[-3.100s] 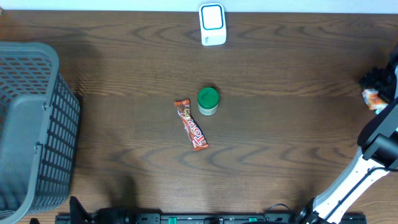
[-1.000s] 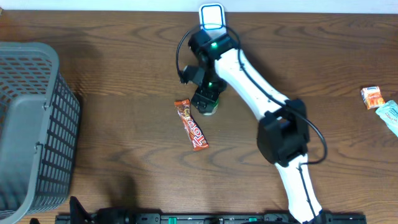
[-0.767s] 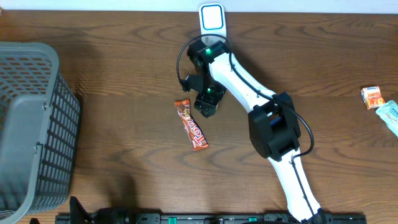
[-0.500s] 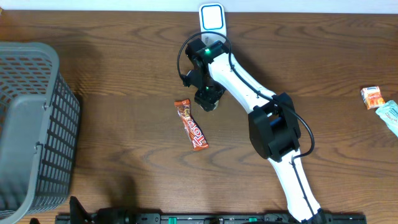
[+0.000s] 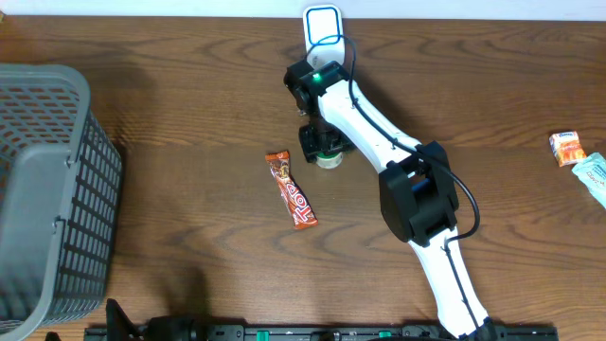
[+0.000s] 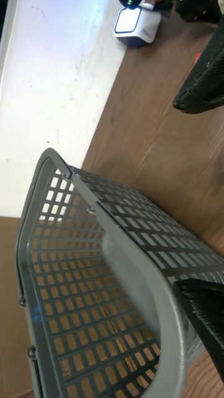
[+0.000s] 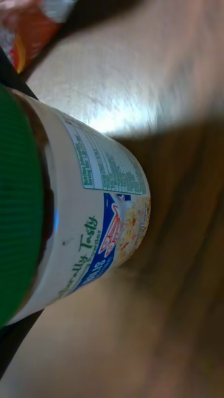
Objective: Scan the item barcode
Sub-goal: 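Reach the right gripper over the green-lidded jar, then lower and close the right gripper around the jar lid, lift it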
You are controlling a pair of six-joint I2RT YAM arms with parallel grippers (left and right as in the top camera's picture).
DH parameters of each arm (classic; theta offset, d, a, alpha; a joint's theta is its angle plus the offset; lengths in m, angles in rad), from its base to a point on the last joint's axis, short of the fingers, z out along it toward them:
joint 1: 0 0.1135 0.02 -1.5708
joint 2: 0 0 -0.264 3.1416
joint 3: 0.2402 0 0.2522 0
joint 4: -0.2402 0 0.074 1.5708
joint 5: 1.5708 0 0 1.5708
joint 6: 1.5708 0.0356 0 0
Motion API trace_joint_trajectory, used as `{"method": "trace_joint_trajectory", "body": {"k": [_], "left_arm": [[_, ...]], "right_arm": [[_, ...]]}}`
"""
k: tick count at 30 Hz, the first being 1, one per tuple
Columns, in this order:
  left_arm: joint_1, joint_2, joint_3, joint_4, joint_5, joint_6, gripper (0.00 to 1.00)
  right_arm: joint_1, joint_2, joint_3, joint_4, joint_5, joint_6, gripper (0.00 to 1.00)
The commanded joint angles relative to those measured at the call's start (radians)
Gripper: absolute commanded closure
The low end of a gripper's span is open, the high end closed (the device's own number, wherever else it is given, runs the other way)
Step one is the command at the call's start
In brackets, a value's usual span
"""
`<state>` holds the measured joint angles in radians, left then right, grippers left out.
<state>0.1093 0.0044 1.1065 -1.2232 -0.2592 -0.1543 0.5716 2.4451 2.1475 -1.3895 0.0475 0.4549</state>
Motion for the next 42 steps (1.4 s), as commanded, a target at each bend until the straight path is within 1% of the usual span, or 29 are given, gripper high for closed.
{"method": "trace_joint_trajectory", "body": {"k": [1, 3, 4, 5, 6, 7, 11, 12, 13, 16, 17, 19, 21, 24, 28, 36, 40, 42], "left_arm": [[-0.004, -0.001, -0.001, 0.004, 0.013, -0.001, 0.15], [-0.004, -0.001, -0.001, 0.004, 0.013, -0.001, 0.15], [-0.004, -0.001, -0.001, 0.004, 0.013, -0.001, 0.15], [-0.004, -0.001, -0.001, 0.004, 0.013, -0.001, 0.15], [-0.004, -0.001, -0.001, 0.004, 0.013, -0.001, 0.15], [-0.004, -0.001, -0.001, 0.004, 0.013, -0.001, 0.15], [-0.004, -0.001, -0.001, 0.004, 0.013, -0.001, 0.15], [-0.004, -0.001, -0.001, 0.004, 0.013, -0.001, 0.15], [-0.004, -0.001, -0.001, 0.004, 0.013, -0.001, 0.15], [-0.004, -0.001, -0.001, 0.004, 0.013, -0.001, 0.15], [-0.004, -0.001, -0.001, 0.004, 0.013, -0.001, 0.15], [-0.004, -0.001, -0.001, 0.004, 0.013, -0.001, 0.15], [-0.004, -0.001, -0.001, 0.004, 0.013, -0.001, 0.15], [-0.004, -0.001, -0.001, 0.004, 0.013, -0.001, 0.15], [-0.004, -0.001, -0.001, 0.004, 0.013, -0.001, 0.15], [-0.004, -0.001, -0.001, 0.004, 0.013, -0.001, 0.15], [-0.004, -0.001, -0.001, 0.004, 0.013, -0.001, 0.15], [-0.004, -0.001, -0.001, 0.004, 0.013, -0.001, 0.15]], "right_arm": [[-0.015, 0.005, 0.0, -0.01, 0.053, 0.465, 0.46], [-0.014, 0.005, 0.0, 0.002, 0.052, 0.571, 0.43], [-0.014, 0.005, 0.0, 0.003, 0.053, 0.613, 0.4], [-0.014, 0.005, 0.0, 0.002, 0.052, 0.634, 0.37], [-0.014, 0.003, 0.0, 0.002, 0.039, 0.654, 0.3], [-0.015, 0.001, 0.0, 0.001, 0.026, 0.655, 0.18], [-0.017, -0.015, 0.0, -0.028, 0.022, 0.638, 0.12], [-0.019, -0.025, 0.0, -0.033, 0.022, 0.611, 0.06], [-0.021, -0.035, 0.0, -0.036, 0.021, 0.587, 0.05], [-0.027, -0.078, 0.0, -0.036, -0.004, 0.443, 0.04], [-0.028, -0.092, 0.0, -0.036, -0.01, 0.395, 0.01], [-0.028, -0.121, 0.0, -0.035, -0.024, 0.256, 0.01], [-0.028, -0.138, 0.0, -0.037, -0.024, 0.152, 0.01], [-0.028, -0.142, 0.0, -0.046, -0.024, 0.06, 0.01], [-0.028, -0.126, -0.008, -0.036, -0.019, -0.008, 0.01], [-0.028, -0.072, -0.045, 0.011, -0.011, -0.021, 0.01], [-0.026, -0.069, -0.115, 0.087, -0.011, -0.064, 0.01], [-0.026, -0.069, -0.152, 0.117, -0.011, -0.064, 0.01]]}}
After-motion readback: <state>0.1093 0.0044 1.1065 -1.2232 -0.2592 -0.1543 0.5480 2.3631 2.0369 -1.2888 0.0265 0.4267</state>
